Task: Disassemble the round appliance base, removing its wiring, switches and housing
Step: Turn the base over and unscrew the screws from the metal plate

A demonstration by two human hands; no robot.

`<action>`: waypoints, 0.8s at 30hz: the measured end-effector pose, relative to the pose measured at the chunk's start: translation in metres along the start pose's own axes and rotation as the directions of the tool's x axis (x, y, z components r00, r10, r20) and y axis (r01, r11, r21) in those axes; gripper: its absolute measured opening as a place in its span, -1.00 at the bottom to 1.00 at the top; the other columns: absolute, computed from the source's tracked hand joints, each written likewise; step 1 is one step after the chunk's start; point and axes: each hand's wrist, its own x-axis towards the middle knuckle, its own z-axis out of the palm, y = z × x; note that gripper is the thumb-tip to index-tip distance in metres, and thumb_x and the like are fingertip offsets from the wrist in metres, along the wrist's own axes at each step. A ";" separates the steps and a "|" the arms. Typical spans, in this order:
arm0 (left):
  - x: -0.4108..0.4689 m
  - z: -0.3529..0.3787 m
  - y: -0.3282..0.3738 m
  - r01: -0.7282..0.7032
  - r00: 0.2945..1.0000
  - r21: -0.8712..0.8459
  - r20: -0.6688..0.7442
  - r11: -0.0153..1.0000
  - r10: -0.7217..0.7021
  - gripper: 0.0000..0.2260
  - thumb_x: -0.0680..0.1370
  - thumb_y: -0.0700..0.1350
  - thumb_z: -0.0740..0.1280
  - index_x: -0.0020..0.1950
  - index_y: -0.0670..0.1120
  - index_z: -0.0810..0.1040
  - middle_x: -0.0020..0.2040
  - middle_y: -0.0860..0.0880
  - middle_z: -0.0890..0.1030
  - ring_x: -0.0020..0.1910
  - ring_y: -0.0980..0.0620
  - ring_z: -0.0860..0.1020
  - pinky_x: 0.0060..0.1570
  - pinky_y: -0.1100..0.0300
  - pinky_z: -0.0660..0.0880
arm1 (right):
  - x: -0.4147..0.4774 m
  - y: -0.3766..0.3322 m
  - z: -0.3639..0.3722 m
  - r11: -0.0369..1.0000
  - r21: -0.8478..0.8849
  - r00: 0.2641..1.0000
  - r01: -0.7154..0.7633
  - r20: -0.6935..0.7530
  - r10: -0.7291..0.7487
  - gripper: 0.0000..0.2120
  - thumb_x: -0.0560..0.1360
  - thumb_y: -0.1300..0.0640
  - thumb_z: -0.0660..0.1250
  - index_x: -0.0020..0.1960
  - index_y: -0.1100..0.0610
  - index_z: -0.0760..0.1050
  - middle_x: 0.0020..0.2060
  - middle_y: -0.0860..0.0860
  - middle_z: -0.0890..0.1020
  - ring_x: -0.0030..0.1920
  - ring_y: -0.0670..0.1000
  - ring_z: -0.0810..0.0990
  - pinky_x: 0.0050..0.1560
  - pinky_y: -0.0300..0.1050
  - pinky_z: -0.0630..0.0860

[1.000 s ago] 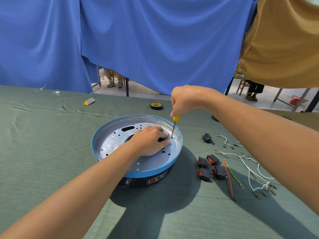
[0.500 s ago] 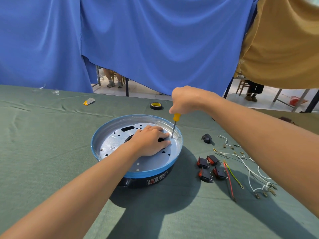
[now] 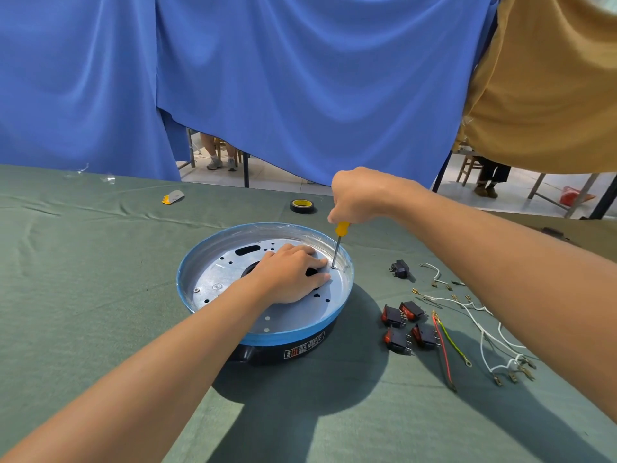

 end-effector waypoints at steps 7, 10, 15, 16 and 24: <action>0.001 0.000 0.000 -0.003 1.000 0.008 -0.005 1.000 0.003 -0.59 0.62 0.19 0.14 0.45 0.14 0.40 0.49 0.08 0.32 0.45 -0.06 0.24 0.34 -0.12 0.27 | -0.002 -0.002 -0.007 0.992 0.054 0.983 0.110 0.140 -0.117 -0.86 0.45 0.06 0.45 -0.06 0.10 0.62 -0.04 0.10 0.66 -0.08 0.12 0.60 -0.19 -0.10 0.50; 0.000 0.000 0.000 -0.003 1.000 0.013 -0.009 1.000 0.003 -0.60 0.62 0.19 0.14 0.43 0.15 0.41 0.48 0.08 0.33 0.44 -0.07 0.25 0.32 -0.11 0.28 | -0.001 -0.002 -0.003 0.998 0.007 0.996 0.061 0.070 -0.062 -0.57 0.51 -0.21 0.30 -0.29 0.14 0.52 -0.41 0.02 0.61 -0.36 0.02 0.50 -0.37 -0.17 0.35; 0.000 0.001 0.000 0.004 1.000 0.006 -0.006 1.000 -0.004 -0.59 0.62 0.19 0.14 0.45 0.15 0.39 0.50 0.08 0.30 0.46 -0.06 0.22 0.36 -0.09 0.25 | 0.000 -0.001 -0.004 0.996 -0.065 0.995 0.065 0.077 -0.060 -0.64 0.53 -0.02 0.33 -0.39 0.12 0.45 -0.54 -0.06 0.53 -0.43 -0.02 0.45 -0.44 -0.19 0.29; 0.000 0.001 0.000 0.004 1.000 0.006 -0.006 1.000 -0.004 -0.59 0.62 0.19 0.14 0.45 0.15 0.39 0.50 0.08 0.30 0.46 -0.05 0.23 0.36 -0.09 0.25 | -0.002 -0.001 -0.005 0.993 -0.076 0.993 0.090 0.078 -0.084 -0.66 0.50 0.00 0.37 -0.38 0.12 0.44 -0.51 -0.04 0.51 -0.42 -0.01 0.45 -0.44 -0.20 0.28; 0.001 0.001 -0.001 0.001 1.000 0.018 -0.010 1.000 0.000 -0.59 0.62 0.20 0.14 0.45 0.15 0.40 0.49 0.08 0.32 0.44 -0.06 0.24 0.33 -0.09 0.26 | -0.004 0.004 -0.010 0.965 -0.019 0.954 0.261 0.159 -0.255 -0.87 0.41 0.15 0.49 -0.19 -0.02 0.56 -0.22 -0.12 0.56 -0.14 -0.02 0.54 -0.29 -0.16 0.39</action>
